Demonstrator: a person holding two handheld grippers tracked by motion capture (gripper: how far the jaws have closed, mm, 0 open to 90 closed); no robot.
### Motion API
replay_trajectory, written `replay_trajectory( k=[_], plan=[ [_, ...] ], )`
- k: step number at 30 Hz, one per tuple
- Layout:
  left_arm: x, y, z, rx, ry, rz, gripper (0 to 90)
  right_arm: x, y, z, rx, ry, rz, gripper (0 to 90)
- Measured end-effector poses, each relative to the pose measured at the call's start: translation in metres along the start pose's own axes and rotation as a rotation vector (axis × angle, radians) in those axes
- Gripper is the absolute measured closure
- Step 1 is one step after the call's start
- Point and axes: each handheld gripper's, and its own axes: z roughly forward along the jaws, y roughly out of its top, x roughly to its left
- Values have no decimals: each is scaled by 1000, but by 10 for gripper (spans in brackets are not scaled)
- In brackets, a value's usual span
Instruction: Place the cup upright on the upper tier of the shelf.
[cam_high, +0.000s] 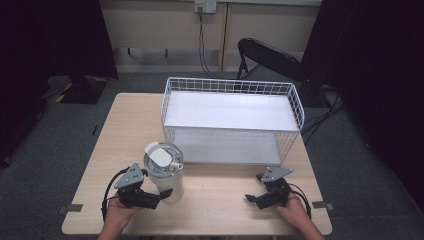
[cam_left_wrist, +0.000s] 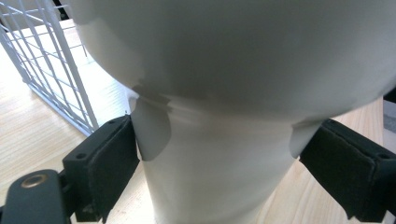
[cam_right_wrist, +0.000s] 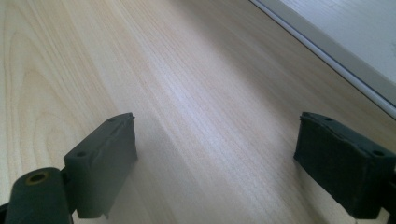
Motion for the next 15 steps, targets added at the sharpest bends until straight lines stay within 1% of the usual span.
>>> replay_trajectory(
  k=[6, 7, 8, 10, 11, 13, 14, 15],
  plan=[
    [0, -1, 4, -27, 2, -5, 96, 0, 0, 1, -1, 1, -3, 119],
    [0, 0, 5, -35, 6, 7, 94, 0, 1, 1, -1, 1, -3, 119],
    [0, 0, 5, -35, 6, 7, 92, 0, 1, 1, -1, 1, -3, 119],
    [0, 0, 9, -57, 1, 8, 87, 0, 1, 1, -1, 1, -3, 119],
    [0, 0, 9, -57, 1, 8, 84, 0, 1, 1, -1, 1, -3, 119],
    [1, -1, 11, -73, 1, 14, 83, 0, 1, 1, -1, 1, -2, 119],
    [1, -1, 11, -73, 1, 14, 81, 0, 1, 1, -1, 1, -2, 119],
    [1, -2, 13, -89, -2, 17, 79, 0, 1, 1, -1, 1, -2, 119]
  ],
)
